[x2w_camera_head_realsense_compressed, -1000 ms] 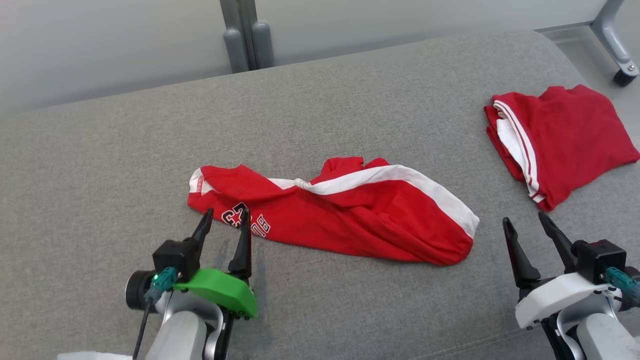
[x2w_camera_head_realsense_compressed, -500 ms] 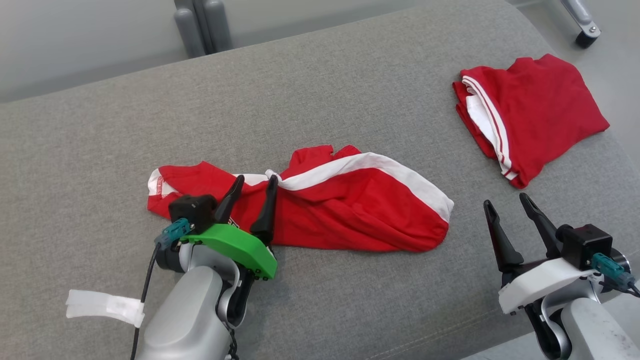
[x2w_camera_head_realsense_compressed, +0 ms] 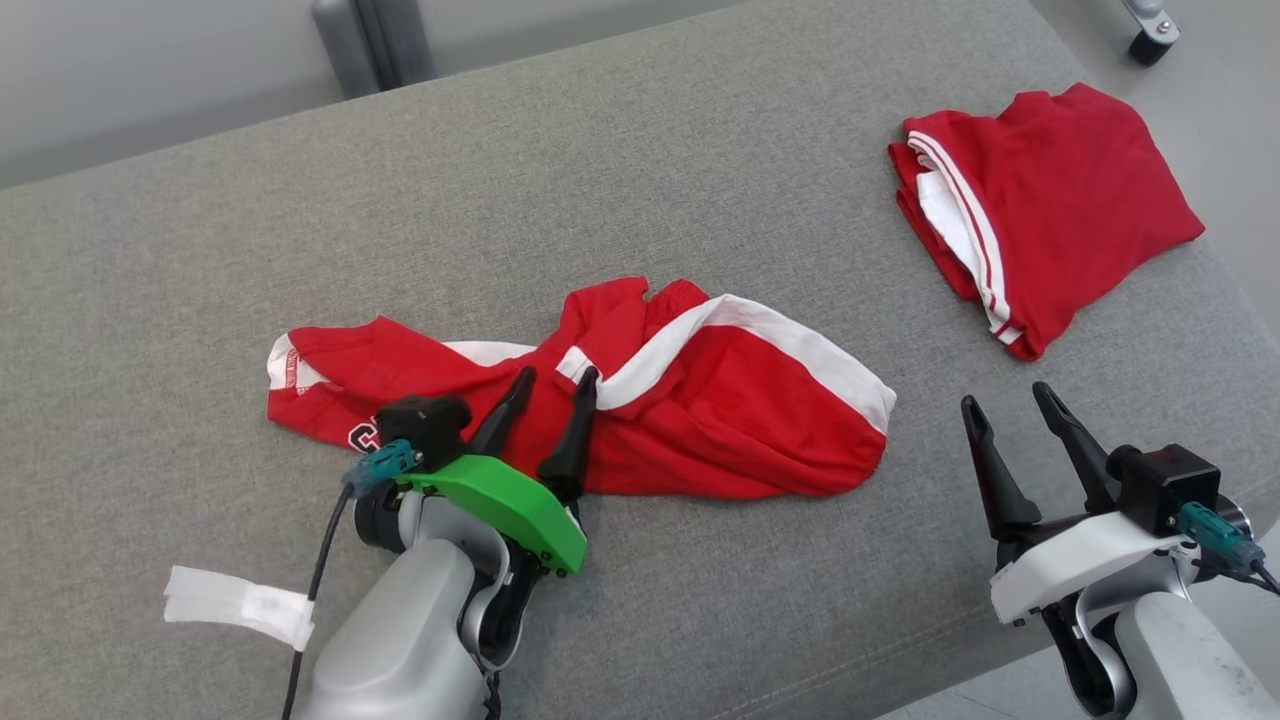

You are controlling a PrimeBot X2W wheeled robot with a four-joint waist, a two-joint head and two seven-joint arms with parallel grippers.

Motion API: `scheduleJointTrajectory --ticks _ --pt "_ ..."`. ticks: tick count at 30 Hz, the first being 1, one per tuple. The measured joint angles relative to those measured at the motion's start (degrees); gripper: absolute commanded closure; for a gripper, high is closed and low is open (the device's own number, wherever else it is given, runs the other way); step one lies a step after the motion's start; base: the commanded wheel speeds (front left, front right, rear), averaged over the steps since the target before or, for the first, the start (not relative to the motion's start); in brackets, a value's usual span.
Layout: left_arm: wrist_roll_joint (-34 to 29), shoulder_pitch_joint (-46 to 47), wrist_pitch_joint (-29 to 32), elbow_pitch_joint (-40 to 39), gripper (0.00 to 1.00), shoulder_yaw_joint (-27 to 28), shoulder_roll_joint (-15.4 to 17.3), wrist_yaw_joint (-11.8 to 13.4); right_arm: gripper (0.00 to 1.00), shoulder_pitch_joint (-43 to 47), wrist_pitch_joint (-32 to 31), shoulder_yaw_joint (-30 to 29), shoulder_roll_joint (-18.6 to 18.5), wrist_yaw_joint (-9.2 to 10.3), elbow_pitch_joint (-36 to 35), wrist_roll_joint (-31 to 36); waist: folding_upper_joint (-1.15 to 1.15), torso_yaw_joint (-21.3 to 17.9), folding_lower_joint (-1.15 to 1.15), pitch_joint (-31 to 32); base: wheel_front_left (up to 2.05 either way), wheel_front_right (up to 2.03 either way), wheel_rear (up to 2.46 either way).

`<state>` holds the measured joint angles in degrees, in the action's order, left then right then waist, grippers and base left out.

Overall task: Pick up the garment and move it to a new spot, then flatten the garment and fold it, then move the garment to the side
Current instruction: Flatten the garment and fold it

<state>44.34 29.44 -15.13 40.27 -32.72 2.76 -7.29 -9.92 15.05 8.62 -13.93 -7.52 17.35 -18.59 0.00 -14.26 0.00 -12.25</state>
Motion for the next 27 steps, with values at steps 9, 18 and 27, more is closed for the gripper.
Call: scheduleJointTrajectory --ticks 9,18,27 --pt "-0.59 1.55 0.0 0.0 1.0 -4.38 0.01 -0.02 0.0 -0.88 0.0 0.81 0.22 0.0 0.23 -0.46 0.0 -0.03 0.0 -0.45 0.0 0.0 0.0" --pt "-10.31 -0.47 0.01 -8.78 1.0 12.28 -0.01 0.81 0.0 -0.24 0.0 -1.21 0.46 0.0 0.08 -0.47 0.0 2.34 0.0 0.25 0.0 0.0 0.0" --pt "-18.92 -7.48 0.01 -13.03 1.0 22.64 0.01 2.61 0.0 0.3 0.0 0.03 1.52 0.0 0.1 -0.46 0.0 7.64 0.0 2.0 0.0 0.0 0.0"
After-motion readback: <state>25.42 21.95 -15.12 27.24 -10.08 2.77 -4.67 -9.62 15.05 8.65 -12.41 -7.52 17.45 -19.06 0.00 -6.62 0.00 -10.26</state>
